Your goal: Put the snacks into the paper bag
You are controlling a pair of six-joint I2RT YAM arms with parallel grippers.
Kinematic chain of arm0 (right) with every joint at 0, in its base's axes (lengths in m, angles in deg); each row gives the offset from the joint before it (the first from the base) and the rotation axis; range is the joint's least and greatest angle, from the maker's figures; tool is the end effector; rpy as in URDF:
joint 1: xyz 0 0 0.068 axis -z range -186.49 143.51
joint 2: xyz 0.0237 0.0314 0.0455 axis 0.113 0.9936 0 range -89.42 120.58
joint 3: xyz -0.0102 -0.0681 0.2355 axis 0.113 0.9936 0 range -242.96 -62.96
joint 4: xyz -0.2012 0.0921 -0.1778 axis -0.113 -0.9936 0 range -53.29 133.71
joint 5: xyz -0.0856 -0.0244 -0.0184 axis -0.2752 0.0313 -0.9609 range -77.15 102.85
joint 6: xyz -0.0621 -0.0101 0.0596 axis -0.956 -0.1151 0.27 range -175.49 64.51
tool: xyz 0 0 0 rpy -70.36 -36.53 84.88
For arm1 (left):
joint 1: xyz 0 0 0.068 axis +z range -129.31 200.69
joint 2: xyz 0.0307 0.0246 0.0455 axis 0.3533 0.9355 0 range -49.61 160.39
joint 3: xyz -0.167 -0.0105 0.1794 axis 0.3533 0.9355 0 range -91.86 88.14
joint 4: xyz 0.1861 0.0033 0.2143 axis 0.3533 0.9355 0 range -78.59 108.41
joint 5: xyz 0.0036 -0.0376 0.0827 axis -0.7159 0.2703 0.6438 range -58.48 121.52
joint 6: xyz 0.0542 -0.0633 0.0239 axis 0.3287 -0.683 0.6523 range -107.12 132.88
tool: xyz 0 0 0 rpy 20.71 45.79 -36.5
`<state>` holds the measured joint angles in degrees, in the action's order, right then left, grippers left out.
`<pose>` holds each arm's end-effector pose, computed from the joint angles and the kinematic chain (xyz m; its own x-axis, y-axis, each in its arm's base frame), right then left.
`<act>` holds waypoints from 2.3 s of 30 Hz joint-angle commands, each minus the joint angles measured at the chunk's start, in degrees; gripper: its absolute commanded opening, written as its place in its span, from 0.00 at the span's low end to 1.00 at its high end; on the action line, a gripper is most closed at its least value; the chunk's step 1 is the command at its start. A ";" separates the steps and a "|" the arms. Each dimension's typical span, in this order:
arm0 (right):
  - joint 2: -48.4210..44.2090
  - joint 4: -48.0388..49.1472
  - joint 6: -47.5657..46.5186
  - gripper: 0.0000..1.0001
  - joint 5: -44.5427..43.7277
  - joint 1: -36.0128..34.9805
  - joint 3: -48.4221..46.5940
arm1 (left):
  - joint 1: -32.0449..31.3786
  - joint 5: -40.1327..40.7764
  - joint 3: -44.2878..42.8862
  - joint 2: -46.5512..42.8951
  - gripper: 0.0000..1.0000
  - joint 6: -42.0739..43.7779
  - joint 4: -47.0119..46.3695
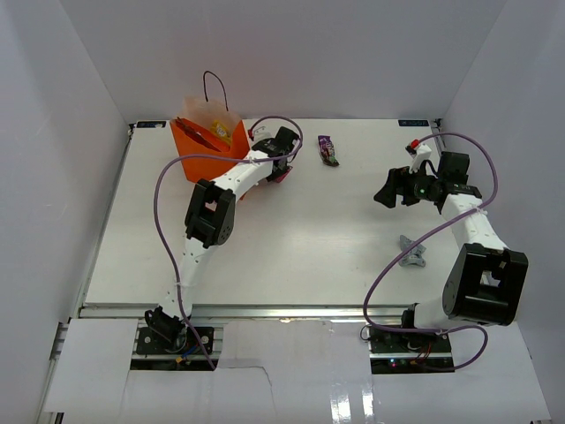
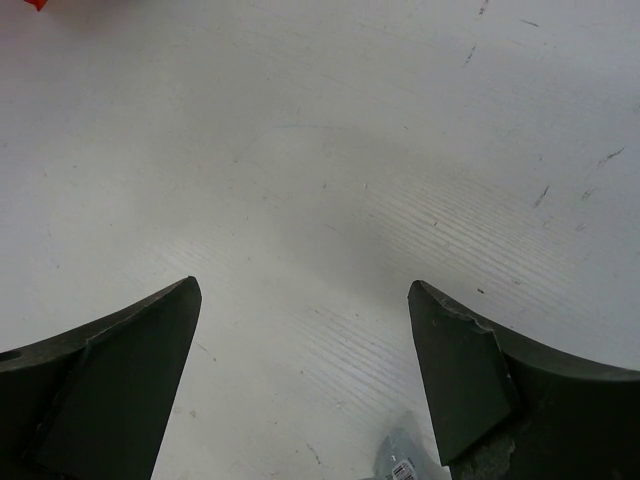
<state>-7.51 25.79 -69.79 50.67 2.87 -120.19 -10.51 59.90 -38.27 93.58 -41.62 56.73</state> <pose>0.3580 -0.0115 0.1979 -0.5686 -0.1041 -0.8160 -0.4721 0.8537 0.2201 0.4888 -0.2534 0.1093 -0.6553 -0.4405 -0.6136 -0.4611 0.8767 -0.1369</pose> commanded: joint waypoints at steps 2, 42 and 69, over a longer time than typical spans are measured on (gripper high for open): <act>0.27 1.30 0.42 0.90 2.08 0.39 -2.62 | 0.35 -0.25 2.30 -0.46 0.27 5.27 -3.22; -3.16 1.39 -0.11 0.96 8.93 -2.42 -1.48 | -3.08 -25.05 41.33 -51.86 0.00 26.38 -30.04; -3.86 2.27 -0.46 0.96 8.67 -3.65 -1.74 | 14.41 -10.10 15.14 -45.99 0.00 19.08 2.23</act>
<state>-9.50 25.92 -69.53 58.43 -0.51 -120.52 3.34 48.58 -19.22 48.71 -23.09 56.07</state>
